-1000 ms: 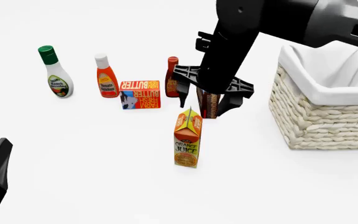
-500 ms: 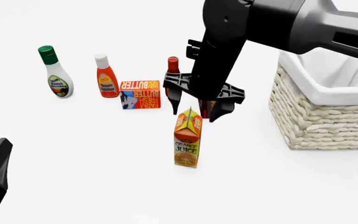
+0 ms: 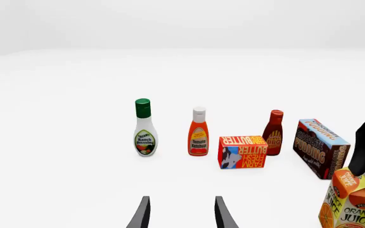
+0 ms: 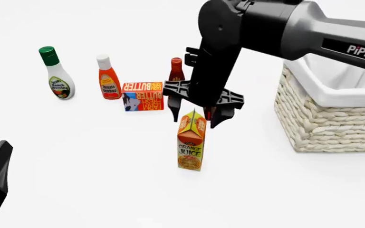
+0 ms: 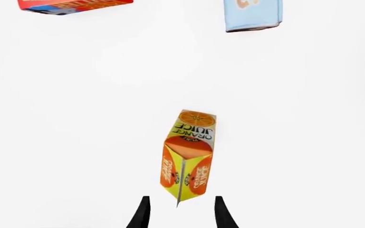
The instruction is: Pick the orange juice and place it in the basket.
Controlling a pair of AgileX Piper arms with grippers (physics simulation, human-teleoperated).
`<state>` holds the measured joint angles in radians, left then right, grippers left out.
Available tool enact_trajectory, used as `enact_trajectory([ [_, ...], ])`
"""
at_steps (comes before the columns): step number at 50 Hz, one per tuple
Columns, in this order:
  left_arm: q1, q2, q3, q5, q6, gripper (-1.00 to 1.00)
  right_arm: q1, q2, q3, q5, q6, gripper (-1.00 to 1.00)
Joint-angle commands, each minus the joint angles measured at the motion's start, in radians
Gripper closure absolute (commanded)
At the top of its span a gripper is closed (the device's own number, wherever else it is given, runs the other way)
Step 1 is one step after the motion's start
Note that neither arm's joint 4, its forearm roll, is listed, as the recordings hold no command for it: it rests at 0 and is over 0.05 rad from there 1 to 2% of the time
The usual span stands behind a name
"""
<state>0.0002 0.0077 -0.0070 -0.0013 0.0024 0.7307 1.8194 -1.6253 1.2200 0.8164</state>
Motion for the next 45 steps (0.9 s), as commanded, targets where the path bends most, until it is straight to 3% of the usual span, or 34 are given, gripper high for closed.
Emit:
enact_trajectory([
  [1,0.000,0.000,0.000,0.000,0.000,-1.00,0.010,0.013,0.000,0.000,0.005,-1.00],
  [15,0.000,0.000,0.000,0.000,0.000,-1.00,0.011,0.026,0.004,0.000,-0.004,-1.00],
  [16,0.000,0.000,0.000,0.000,0.000,-1.00,0.026,0.027,-0.004,0.000,0.015,-1.00],
  [18,0.000,0.000,0.000,0.000,0.000,-1.00,-0.001,0.030,0.007,0.000,-0.017,-1.00],
  [20,0.000,0.000,0.000,0.000,0.000,-1.00,0.014,0.033,-0.002,0.000,0.002,-1.00],
  [45,0.000,0.000,0.000,0.000,0.000,-1.00,-0.010,0.057,-0.009,0.000,-0.016,-1.00],
])
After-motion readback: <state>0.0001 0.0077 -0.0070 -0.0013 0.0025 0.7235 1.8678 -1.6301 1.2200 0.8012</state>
